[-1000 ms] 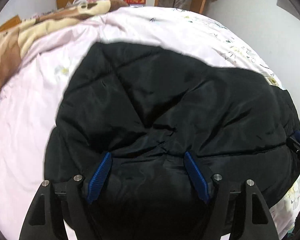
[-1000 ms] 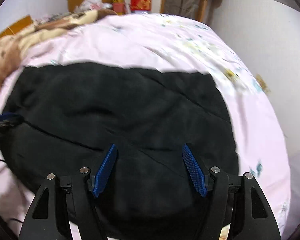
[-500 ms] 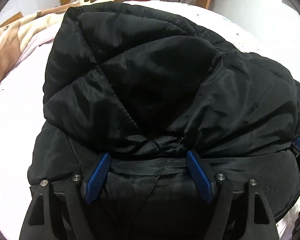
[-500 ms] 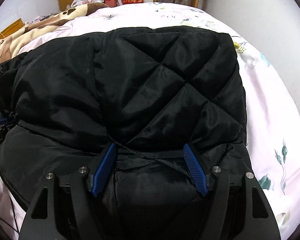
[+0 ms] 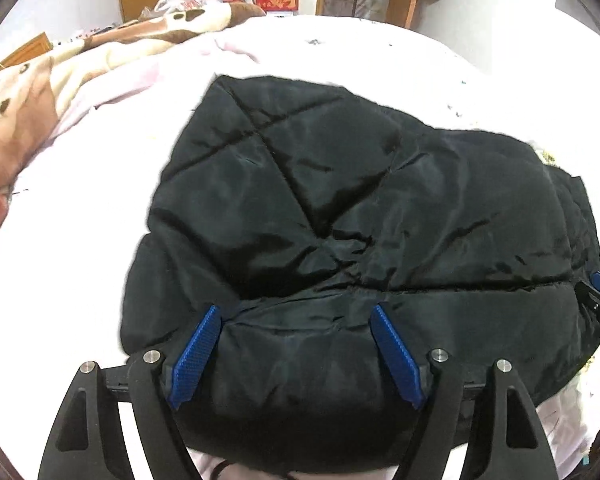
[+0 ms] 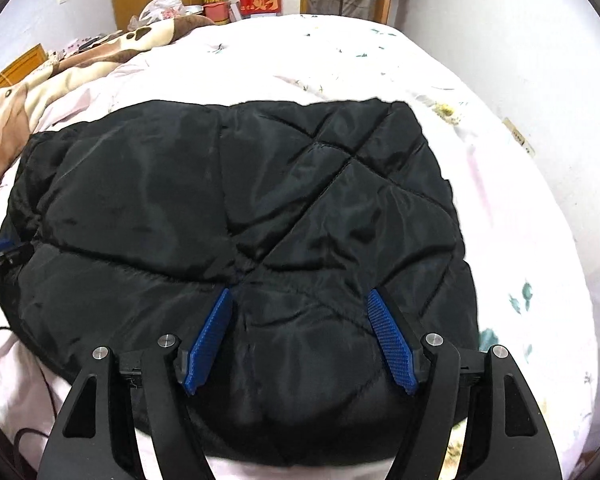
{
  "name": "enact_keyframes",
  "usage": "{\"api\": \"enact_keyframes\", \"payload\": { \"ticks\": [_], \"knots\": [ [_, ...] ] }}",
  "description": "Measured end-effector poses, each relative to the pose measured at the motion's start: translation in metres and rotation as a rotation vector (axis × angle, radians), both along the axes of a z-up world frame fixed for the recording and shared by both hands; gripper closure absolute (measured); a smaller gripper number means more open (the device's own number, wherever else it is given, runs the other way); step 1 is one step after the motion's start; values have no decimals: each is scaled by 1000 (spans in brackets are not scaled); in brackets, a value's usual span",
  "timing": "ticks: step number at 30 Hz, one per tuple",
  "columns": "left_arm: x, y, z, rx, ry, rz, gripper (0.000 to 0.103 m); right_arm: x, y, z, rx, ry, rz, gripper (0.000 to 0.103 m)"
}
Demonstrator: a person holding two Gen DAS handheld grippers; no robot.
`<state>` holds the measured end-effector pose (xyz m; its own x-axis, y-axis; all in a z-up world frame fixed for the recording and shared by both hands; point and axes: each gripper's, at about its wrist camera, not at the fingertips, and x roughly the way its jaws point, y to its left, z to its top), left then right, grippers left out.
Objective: Fold large clothes
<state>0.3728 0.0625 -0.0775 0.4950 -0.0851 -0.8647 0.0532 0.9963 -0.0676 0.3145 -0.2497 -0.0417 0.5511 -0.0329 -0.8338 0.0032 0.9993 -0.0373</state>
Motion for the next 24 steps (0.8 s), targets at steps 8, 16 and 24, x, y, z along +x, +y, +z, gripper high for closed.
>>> {"api": "enact_keyframes", "payload": {
  "ticks": [8, 16, 24],
  "knots": [
    [-9, 59, 17, -9, -5, 67, 20, -20, -34, 29, 51, -53, -25, 30],
    [6, 117, -2, -42, 82, 72, 16, -28, -92, 22, 61, -11, -125, 26],
    [37, 131, -27, -209, 157, 44, 13, -20, -125, 7, 175, 51, -136, 26]
  ]
}}
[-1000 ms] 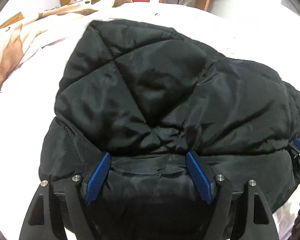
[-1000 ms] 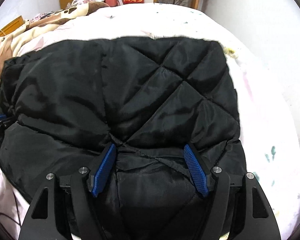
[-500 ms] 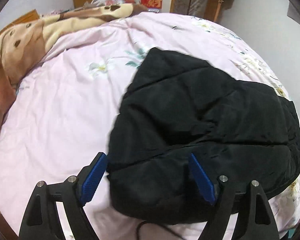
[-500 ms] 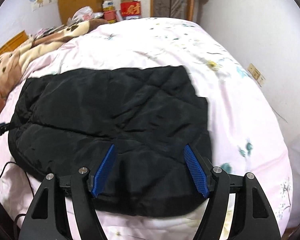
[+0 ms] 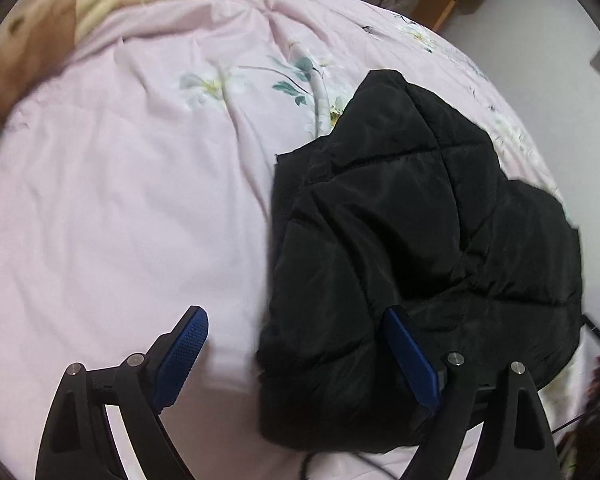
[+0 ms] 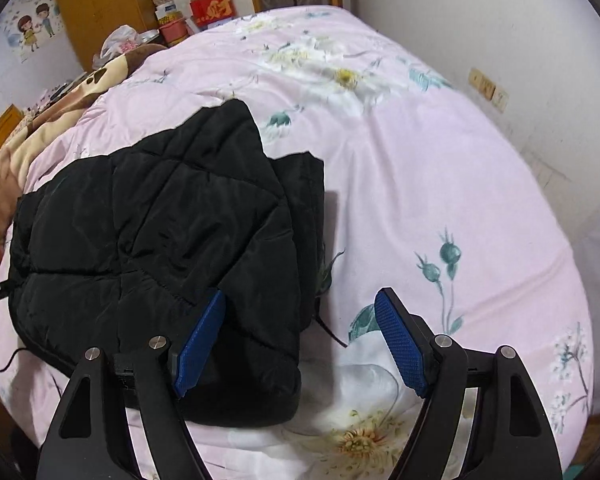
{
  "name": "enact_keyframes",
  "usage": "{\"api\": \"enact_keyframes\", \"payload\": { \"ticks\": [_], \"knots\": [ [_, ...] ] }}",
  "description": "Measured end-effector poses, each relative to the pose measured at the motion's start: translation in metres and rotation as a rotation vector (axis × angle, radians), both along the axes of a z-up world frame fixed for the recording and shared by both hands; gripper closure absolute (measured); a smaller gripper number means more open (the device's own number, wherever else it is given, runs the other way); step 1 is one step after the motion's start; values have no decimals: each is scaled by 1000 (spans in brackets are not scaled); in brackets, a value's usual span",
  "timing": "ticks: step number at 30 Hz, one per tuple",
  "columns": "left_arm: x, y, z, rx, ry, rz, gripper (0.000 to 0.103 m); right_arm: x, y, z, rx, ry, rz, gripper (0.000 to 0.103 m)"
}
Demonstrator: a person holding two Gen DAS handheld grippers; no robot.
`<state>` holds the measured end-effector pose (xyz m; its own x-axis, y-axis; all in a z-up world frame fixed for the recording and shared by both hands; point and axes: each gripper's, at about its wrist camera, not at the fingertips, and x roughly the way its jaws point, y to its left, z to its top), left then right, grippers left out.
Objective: Fold large clothes
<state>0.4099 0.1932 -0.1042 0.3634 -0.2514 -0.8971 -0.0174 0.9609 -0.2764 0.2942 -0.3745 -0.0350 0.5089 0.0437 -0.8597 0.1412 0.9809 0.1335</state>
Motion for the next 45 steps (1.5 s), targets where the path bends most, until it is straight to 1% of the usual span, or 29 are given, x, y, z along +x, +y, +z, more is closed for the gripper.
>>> {"api": "enact_keyframes", "payload": {
  "ticks": [3, 5, 7, 9, 10, 11, 12, 14, 19, 23, 27, 30, 33, 34, 35, 37, 38, 39, 40, 42, 43, 45],
  "knots": [
    [12, -9, -8, 9, 14, -59, 12, 11, -2, -8, 47, 19, 34, 26],
    [22, -12, -20, -32, 66, -87, 10, 18, -6, -16, 111, 30, 48, 25],
    [29, -14, -29, -31, 84, -88, 2, 25, -11, -26, 164, 45, 57, 24],
    [35, -16, -37, -32, 94, -98, 0, 30, -13, -34, 228, 60, 69, 24],
    [38, -17, -41, -50, 105, -104, 0, 33, -15, -39, 265, 69, 73, 23],
    [40, -18, -44, -60, 110, -108, 0, 37, -16, -42, 287, 74, 79, 20],
    [42, -19, -47, -70, 113, -113, 0, 40, -17, -45, 295, 79, 85, 12],
    [46, -20, -54, -102, 131, -125, 0, 47, -19, -53, 329, 92, 99, 6],
    [55, -17, -70, -200, 180, -141, 0, 59, -19, -69, 474, 104, 154, 6],
    [62, -17, -80, -250, 221, -159, 0, 66, -15, -77, 520, 120, 187, 6],
    [68, -27, -83, -244, 236, -193, 0, 70, -8, -81, 533, 135, 244, 6],
    [69, -35, -86, -230, 244, -203, 0, 71, 5, -82, 522, 155, 296, 6],
    [69, -37, -86, -233, 238, -194, 0, 74, 10, -83, 515, 168, 294, 6],
    [69, -36, -85, -238, 234, -192, 2, 72, 10, -83, 517, 165, 293, 7],
    [68, -35, -85, -248, 233, -189, 3, 71, 10, -82, 513, 162, 292, 9],
    [67, -35, -83, -257, 230, -183, 9, 68, 12, -79, 497, 141, 289, 14],
    [65, -35, -82, -258, 229, -179, 11, 66, 15, -76, 480, 129, 293, 19],
    [65, -35, -82, -260, 230, -175, 15, 64, 19, -75, 472, 121, 295, 24],
    [64, -36, -80, -259, 229, -171, 19, 61, 22, -72, 464, 111, 300, 27],
    [60, -43, -72, -254, 221, -162, 27, 57, 25, -67, 447, 98, 310, 36],
    [60, -46, -68, -250, 215, -158, 31, 56, 28, -66, 442, 95, 310, 37],
    [57, -52, -61, -232, 200, -152, 35, 52, 32, -63, 433, 88, 307, 42]
  ]
}}
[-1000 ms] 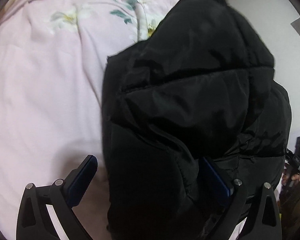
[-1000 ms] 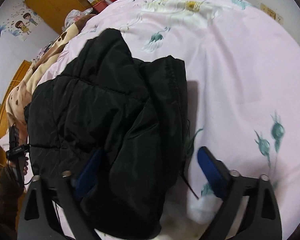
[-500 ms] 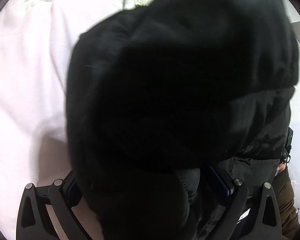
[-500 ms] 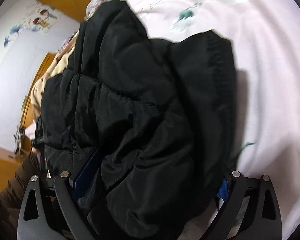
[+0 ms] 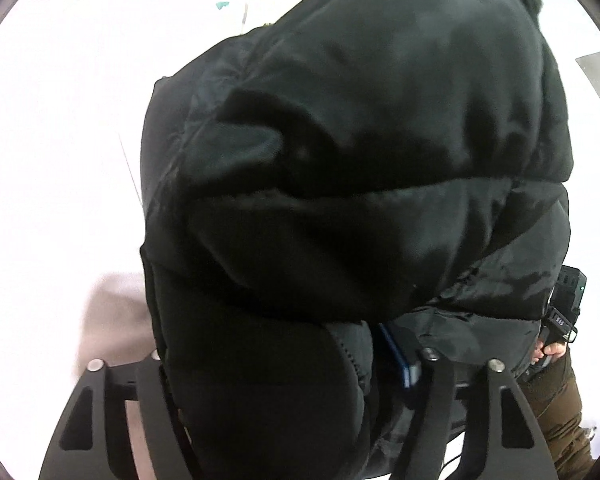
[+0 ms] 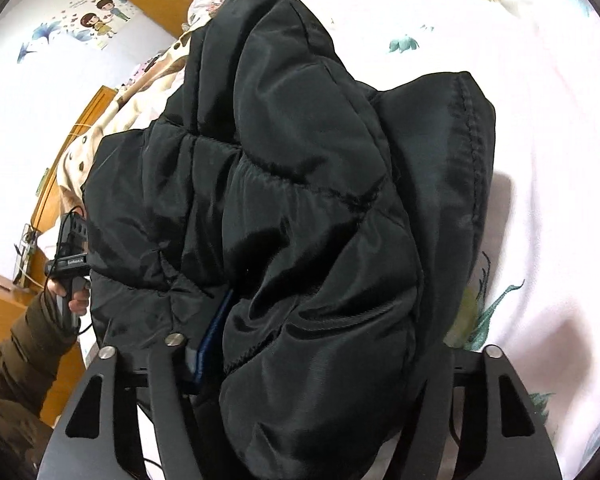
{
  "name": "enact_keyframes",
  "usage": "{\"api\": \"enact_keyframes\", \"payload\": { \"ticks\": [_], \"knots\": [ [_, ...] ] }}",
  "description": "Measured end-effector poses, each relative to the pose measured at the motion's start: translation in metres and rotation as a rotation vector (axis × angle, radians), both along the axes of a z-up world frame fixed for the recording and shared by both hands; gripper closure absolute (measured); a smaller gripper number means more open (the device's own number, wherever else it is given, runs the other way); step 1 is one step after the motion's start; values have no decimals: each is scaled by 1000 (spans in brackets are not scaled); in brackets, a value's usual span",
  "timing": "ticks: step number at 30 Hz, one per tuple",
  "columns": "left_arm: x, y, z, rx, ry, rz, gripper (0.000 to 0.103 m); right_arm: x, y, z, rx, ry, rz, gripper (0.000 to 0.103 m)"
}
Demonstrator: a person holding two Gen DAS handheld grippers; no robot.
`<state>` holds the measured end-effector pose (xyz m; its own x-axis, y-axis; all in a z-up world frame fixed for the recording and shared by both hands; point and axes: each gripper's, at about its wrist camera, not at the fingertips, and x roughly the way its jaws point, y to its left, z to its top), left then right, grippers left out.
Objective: Fold large clothes
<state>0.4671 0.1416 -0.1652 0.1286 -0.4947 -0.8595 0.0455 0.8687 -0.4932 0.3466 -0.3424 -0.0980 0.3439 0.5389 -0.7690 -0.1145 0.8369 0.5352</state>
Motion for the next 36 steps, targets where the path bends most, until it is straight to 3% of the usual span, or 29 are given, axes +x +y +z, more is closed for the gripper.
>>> {"api": "enact_keyframes", "payload": {
  "ticks": [10, 15, 21, 28, 36],
  "knots": [
    [-26, -38, 32, 124, -92, 24, 51, -5, 29, 10, -104, -44, -29, 50],
    [-40, -68, 45, 222, -146, 25, 52, -2, 48, 9, -163, -62, -35, 53],
    [-43, -70, 47, 224, -149, 43, 54, -3, 69, 14, -195, -80, -47, 55],
    [-52, -60, 53, 175, -140, 80, 59, -4, 85, 25, -200, -96, -69, 60],
    [-68, -59, 76, 148, -161, 108, 67, -10, 91, 41, -182, -133, -88, 67]
  ]
}}
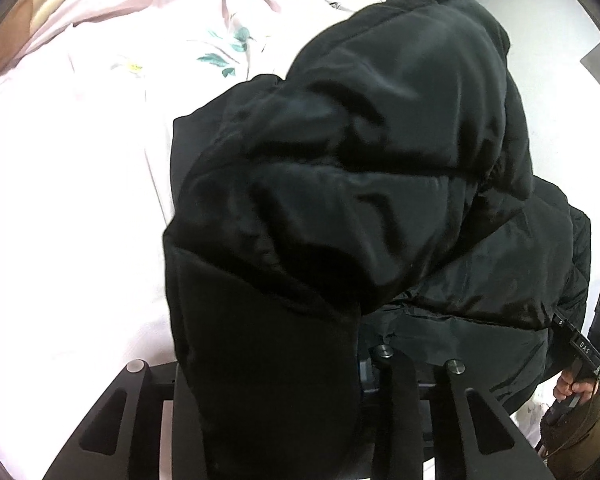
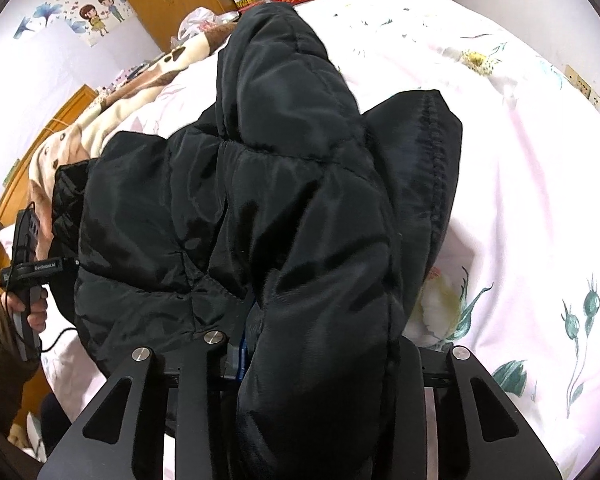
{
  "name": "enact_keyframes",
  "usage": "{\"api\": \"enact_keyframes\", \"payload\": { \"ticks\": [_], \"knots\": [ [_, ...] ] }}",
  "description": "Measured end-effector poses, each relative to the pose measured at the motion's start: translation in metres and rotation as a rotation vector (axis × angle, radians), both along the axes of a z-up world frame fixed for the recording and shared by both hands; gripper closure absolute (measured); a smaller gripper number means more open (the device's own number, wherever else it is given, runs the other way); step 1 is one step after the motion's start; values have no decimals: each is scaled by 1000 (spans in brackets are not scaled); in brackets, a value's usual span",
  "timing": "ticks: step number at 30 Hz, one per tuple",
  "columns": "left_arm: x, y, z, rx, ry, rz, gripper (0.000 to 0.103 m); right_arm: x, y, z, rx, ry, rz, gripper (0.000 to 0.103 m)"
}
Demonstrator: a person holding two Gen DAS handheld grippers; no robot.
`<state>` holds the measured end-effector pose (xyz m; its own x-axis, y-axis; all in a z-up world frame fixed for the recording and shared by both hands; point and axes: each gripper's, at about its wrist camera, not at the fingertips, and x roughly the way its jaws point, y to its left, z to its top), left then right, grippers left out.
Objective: Fold large clothes
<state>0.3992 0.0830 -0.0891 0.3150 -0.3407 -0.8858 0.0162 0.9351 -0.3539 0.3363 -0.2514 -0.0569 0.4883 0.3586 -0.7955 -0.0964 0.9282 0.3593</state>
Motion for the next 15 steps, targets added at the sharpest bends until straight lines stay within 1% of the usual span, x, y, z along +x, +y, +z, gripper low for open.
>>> {"api": "enact_keyframes", "payload": {
  "ticks": [1, 3, 4, 10, 12, 13, 14, 15],
  "knots": [
    [5, -1, 3, 3, -5, -2, 68, -1, 3, 4, -5, -8, 4, 67],
    [2, 0, 9, 5, -16, 0, 69, -2, 6, 9, -11, -21, 10, 68],
    [8, -3, 9, 1, -19, 5, 69, -2, 9, 12, -11, -28, 13, 69],
    [-1, -4, 28, -25, -51, 16, 71, -4, 17, 25, 15, -66, 14, 71],
    [-7, 5, 34, -32, -58, 19, 71, -10, 11, 28, 21, -82, 19, 71],
    [-10, 8, 34, -38, -65, 21, 72, -11, 14, 31, 28, -92, 21, 71],
    [-12, 8, 40, -40, -79, 23, 72, -12, 16, 33, 30, -99, 26, 71],
    [-14, 23, 47, -41, -88, 22, 72, -12, 15, 32, 33, -103, 30, 72]
  ]
}}
